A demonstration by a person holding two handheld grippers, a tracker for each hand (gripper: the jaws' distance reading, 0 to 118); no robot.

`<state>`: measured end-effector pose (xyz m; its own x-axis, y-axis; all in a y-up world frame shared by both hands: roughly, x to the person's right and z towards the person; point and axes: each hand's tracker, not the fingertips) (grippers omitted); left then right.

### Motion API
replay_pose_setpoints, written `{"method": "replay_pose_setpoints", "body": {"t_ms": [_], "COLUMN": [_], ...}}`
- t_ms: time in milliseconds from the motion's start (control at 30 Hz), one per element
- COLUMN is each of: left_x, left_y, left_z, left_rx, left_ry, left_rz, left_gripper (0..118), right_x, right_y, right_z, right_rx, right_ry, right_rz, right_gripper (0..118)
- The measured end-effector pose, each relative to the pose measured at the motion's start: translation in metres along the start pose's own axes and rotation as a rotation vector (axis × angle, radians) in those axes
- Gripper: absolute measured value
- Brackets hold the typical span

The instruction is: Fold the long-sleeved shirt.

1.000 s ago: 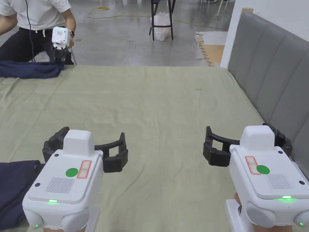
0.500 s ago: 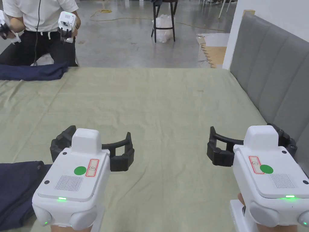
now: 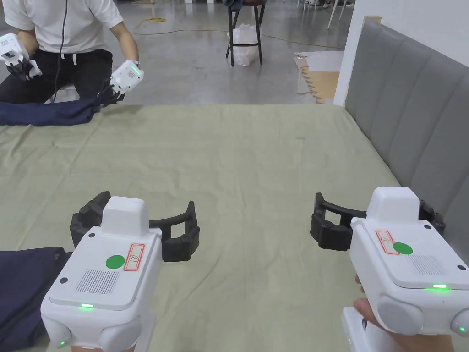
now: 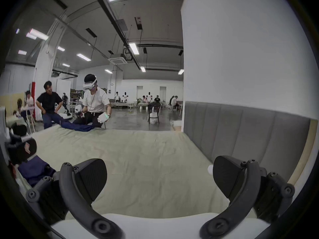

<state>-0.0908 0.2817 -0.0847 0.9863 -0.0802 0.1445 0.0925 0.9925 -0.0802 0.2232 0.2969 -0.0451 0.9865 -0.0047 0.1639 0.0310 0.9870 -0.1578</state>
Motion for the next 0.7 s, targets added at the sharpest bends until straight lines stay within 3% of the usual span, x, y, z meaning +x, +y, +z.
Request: {"method": "replay_pose_setpoints", "body": {"t_ms": [67,200,400,467,700], "left_x": [0.000,0.000,-0.003,-0.004,-0.006], "left_y": [0.000,-0.001,-0.003,-0.003,-0.004], "left_z": [0.000,0.002,0.004,0.004,0.004], "left_rx": [0.001,-0.002,-0.007,-0.008,-0.014], "left_ry": [0.005,0.007,0.009,0.013,0.022], "left_rz": [-0.001,0.004,0.007,0.010,0.016], "left_gripper": [111,111,111,111,111], "right_x": [-0.002,-0.004,-0.008,-0.010,-0.010], "right_y": [0.009,0.018,0.018,0.015,0.016], "right_z": [0.006,0.004,-0.001,-0.001,0.000], "right_rx": [-0.116,-0.168,-0.168,-0.146,-0.173], "right_ry": [-0.014,-0.014,-0.024,-0.076,-0.112], "right_rz": [-0.054,-0.129,-0.097,-0.073,-0.071], "right_gripper": [118,118,118,118,118]}}
